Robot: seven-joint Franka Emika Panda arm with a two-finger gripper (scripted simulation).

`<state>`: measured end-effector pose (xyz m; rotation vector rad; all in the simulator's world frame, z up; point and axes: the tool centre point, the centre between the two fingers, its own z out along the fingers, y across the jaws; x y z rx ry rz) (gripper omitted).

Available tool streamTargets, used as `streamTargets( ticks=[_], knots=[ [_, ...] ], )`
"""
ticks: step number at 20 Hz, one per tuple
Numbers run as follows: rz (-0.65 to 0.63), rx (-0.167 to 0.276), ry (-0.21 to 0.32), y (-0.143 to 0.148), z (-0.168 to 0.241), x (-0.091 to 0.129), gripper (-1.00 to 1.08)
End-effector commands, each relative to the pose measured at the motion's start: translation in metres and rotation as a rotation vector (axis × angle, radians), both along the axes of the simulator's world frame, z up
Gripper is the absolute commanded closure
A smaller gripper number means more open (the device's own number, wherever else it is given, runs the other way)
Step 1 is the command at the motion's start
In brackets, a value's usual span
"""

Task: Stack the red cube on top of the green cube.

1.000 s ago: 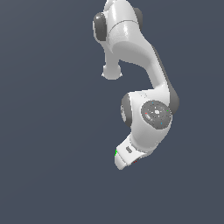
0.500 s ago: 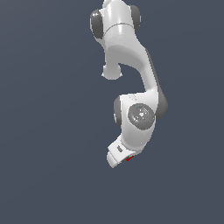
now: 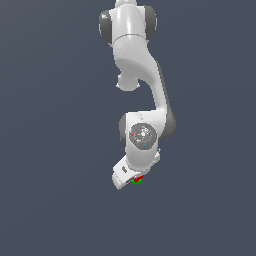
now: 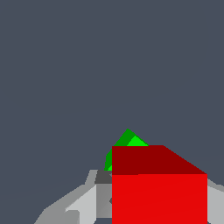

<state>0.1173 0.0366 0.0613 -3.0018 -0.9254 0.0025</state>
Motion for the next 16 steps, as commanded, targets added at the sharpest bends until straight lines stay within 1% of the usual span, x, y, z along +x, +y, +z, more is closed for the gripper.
streamTargets(
  ticks=[1,6,7,16],
  knots=[
    [0.001,0.0,-0.002,-0.0028,-0.0022,-0.0007,1.08],
    [0.001,0.0,-0.002,-0.0017,-0.0013,0.0007,1.08],
    [0.001,0.0,-0.002,-0.0017,-0.0013,0.0007,-0.92],
    [0.001,0.0,-0.002,-0.0017,-0.0013,0.0007,-0.92]
  ],
)
